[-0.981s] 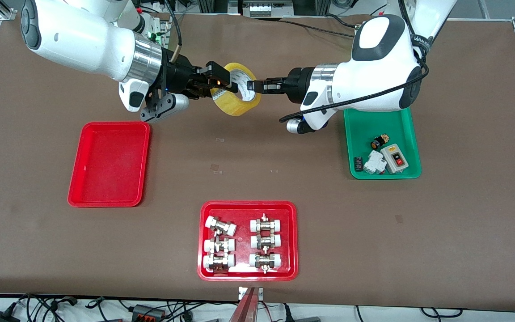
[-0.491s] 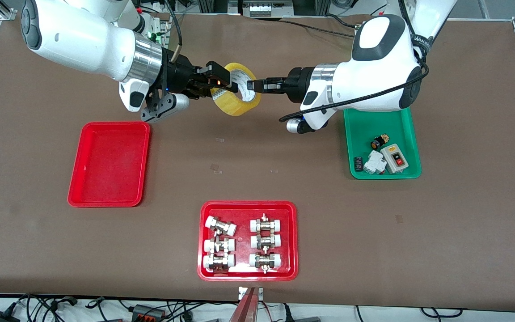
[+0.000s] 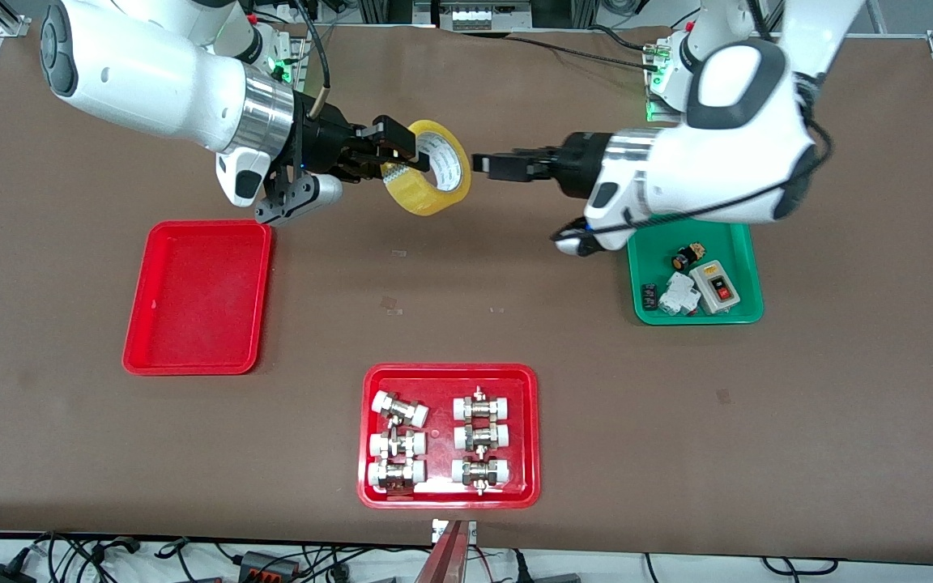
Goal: Left arm passes tape to right arm into tray
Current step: 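Carry the tape with the right gripper while the left gripper withdraws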
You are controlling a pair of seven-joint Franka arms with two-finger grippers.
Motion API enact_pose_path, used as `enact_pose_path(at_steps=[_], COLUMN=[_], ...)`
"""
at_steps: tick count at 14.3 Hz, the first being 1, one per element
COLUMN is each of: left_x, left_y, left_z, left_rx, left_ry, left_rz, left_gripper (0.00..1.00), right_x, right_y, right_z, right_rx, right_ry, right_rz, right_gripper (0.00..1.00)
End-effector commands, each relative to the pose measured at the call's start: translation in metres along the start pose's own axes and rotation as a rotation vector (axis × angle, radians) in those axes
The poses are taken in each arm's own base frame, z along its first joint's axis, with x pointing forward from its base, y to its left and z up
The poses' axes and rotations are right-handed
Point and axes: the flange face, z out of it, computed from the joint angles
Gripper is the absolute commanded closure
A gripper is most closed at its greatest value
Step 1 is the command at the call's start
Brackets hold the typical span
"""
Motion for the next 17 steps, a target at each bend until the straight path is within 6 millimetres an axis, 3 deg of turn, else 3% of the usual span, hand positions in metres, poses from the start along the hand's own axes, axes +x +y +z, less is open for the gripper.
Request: enact_pose_path(at_steps=[1, 4, 6, 9, 10, 13, 16, 17], left_x=[-0.005, -0.011, -0.023, -0.026, -0.025, -0.039, -0.040, -0.039], left_y=[-0.016, -0.034, -0.043, -0.079, -0.091, -0.116, -0.150, -0.156], left_z=[-0.051, -0.095, -0.114, -0.162, -0.179, -0.215, -0.257, -0.265], left_rx=[0.117, 0.238, 0.339, 0.451, 0.505, 0.667, 0.727, 0.768], left_ry=[0.032, 0.089, 0.166, 0.198, 0.221, 0.241, 0.289, 0.303], left_rz=[0.018, 0.014, 0.068, 0.216, 0.271, 0.418, 0.382, 0.369], left_gripper=[0.00, 0.00, 0.00, 0.00, 0.00, 0.00, 0.00, 0.00], right_x=[0.030, 0.072, 0.096, 0.126, 0.131, 0.138, 0.124, 0.121], right_y=[0.035, 0.106, 0.166, 0.263, 0.291, 0.416, 0.509, 0.531], right_z=[-0.007, -0.022, -0.043, -0.056, -0.060, -0.072, -0.076, -0.076], right_rx=[0.001, -0.005, -0.003, -0.022, -0.042, 0.010, 0.071, 0.082], right_ry=[0.002, 0.012, 0.011, 0.000, 0.003, -0.067, -0.116, -0.119], right_rz=[-0.013, 0.063, 0.134, 0.260, 0.270, 0.262, 0.210, 0.178], right_gripper=[0.57, 0.57, 0.57, 0.57, 0.57, 0.57, 0.57, 0.57])
